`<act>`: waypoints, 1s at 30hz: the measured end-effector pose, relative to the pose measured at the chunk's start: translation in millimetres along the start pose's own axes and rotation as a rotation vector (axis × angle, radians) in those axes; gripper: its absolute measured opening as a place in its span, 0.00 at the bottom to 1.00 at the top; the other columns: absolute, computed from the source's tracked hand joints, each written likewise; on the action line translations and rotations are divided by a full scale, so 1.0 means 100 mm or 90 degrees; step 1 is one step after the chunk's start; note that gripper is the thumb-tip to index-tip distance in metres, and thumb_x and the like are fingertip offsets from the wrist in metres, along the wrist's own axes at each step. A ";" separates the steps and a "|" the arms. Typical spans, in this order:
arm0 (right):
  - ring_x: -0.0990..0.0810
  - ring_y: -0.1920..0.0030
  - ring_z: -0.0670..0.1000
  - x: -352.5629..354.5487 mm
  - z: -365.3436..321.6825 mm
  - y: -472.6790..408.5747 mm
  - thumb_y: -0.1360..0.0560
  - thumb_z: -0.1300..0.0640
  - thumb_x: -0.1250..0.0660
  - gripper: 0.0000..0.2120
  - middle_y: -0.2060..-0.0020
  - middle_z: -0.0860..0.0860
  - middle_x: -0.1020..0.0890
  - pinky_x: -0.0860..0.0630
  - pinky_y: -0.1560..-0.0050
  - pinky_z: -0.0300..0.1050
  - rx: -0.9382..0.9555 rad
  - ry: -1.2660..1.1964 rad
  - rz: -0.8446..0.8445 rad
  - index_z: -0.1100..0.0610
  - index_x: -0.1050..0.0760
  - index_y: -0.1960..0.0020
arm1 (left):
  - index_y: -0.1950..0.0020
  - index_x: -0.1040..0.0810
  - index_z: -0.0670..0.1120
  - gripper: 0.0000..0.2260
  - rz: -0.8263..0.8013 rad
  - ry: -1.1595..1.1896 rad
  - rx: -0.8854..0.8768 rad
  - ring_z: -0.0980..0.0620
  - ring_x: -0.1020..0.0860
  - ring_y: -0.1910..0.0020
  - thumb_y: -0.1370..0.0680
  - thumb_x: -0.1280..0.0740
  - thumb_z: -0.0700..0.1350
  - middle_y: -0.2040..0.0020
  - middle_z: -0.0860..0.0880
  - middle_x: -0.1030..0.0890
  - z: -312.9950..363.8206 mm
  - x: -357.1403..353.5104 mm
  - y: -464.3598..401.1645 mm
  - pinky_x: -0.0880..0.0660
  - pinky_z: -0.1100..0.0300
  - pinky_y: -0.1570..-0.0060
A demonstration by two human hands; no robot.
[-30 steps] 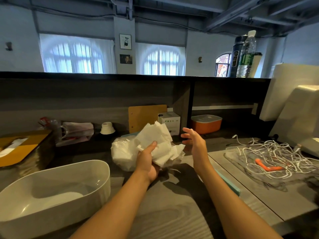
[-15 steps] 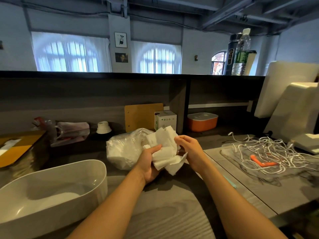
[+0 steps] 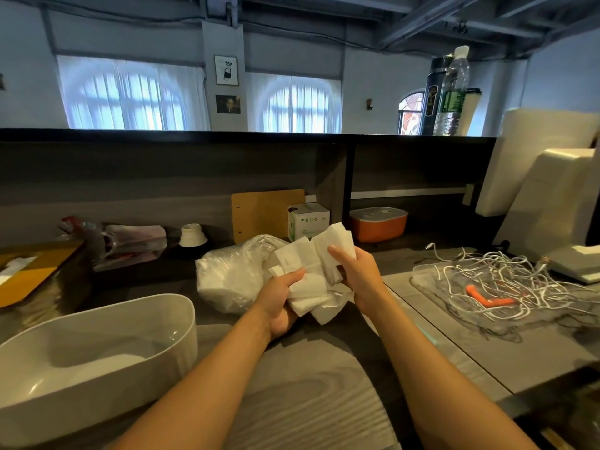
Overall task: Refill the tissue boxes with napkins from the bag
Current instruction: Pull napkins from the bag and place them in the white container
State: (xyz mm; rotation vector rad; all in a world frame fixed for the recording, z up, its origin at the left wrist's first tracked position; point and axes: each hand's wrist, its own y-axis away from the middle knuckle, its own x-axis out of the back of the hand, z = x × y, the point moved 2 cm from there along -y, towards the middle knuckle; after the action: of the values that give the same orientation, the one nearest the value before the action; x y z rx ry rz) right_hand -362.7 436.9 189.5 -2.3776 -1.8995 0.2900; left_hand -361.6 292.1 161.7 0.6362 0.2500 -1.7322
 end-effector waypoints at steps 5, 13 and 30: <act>0.20 0.48 0.51 0.11 -0.04 -0.02 0.22 0.59 0.33 0.07 0.51 0.47 0.21 0.21 0.58 0.43 0.046 -0.089 0.111 0.49 0.27 0.46 | 0.40 0.26 0.47 0.09 0.009 0.028 0.005 0.41 0.19 0.51 0.20 0.35 0.39 0.48 0.40 0.19 0.00 -0.01 -0.01 0.22 0.46 0.56; 0.22 0.48 0.54 0.12 -0.32 0.16 0.24 0.58 0.31 0.08 0.51 0.52 0.21 0.21 0.49 0.49 0.130 -0.062 -0.020 0.48 0.25 0.47 | 0.46 0.24 0.45 0.03 0.007 0.028 0.022 0.42 0.19 0.53 0.18 0.36 0.42 0.53 0.41 0.17 0.02 -0.04 0.02 0.22 0.46 0.49; 0.22 0.52 0.45 0.09 -0.16 0.10 0.25 0.61 0.29 0.16 0.52 0.48 0.19 0.24 0.56 0.41 0.022 0.128 -0.025 0.50 0.22 0.39 | 0.35 0.24 0.43 0.18 -0.089 -0.077 -0.058 0.42 0.18 0.48 0.23 0.34 0.32 0.48 0.41 0.16 -0.03 0.00 0.01 0.21 0.44 0.45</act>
State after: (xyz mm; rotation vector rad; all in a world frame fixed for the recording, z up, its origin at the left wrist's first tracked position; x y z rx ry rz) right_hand -348.2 444.0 202.8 -2.2487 -1.8321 0.0771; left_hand -359.6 293.5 159.8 0.4536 0.2928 -1.8746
